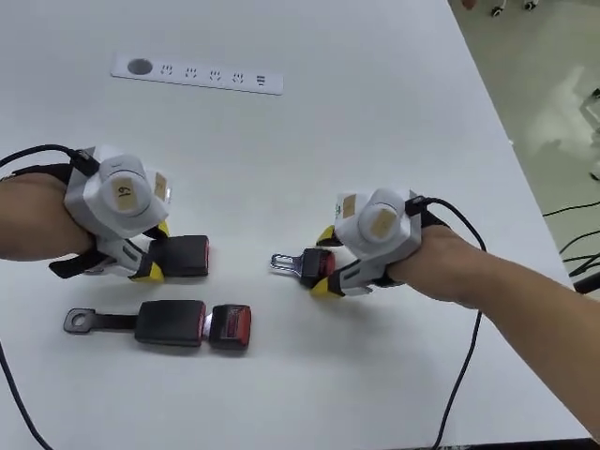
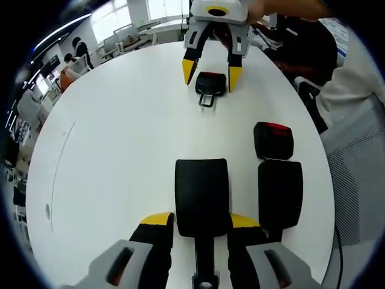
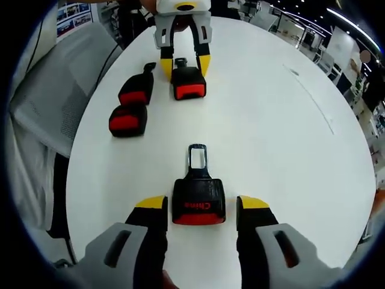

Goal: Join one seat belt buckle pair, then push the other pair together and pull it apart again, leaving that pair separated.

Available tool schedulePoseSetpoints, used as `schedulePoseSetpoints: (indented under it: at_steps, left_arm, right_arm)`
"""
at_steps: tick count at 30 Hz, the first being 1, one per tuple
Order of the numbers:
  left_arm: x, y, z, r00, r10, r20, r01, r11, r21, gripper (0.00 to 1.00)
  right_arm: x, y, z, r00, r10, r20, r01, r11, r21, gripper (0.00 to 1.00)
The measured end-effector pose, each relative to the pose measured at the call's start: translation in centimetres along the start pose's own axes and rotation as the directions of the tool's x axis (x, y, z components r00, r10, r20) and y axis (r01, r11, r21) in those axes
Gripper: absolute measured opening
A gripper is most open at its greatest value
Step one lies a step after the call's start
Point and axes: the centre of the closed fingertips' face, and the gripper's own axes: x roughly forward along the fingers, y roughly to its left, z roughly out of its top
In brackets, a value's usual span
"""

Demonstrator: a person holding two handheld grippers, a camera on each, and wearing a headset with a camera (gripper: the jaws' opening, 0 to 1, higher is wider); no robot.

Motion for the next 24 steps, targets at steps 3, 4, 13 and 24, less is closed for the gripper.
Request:
schedulePoseSetpoints:
  at_steps: [3,4,13,24]
  left_arm:
    - [-0.3,0.2,-0.3,0.9998,0.016,-0.013,-0.016,1.000,-0.015,0.43]
    - [-0.4,0.2,-0.5,0.9998,0.017,-0.014,-0.018,0.999,-0.027,0.43]
    - [-4.7,0.0,0.0,0.9893,0.121,0.082,-0.109,0.985,-0.137,0.52]
    - [-9.1,-5.2,-3.5,0.9718,0.206,0.115,-0.169,0.948,-0.270,0.57]
  right_arm:
    - [-0.6,0.0,0.4,0.9997,-0.022,0.014,0.022,1.000,0.010,0.44]
    - [-0.9,-0.3,0.7,0.9988,-0.042,0.023,0.042,0.999,0.022,0.45]
    - [-4.0,0.7,2.6,0.9884,-0.129,0.080,0.121,0.988,0.094,0.48]
    - [-5.5,4.4,3.2,0.9715,-0.204,0.121,0.180,0.967,0.182,0.53]
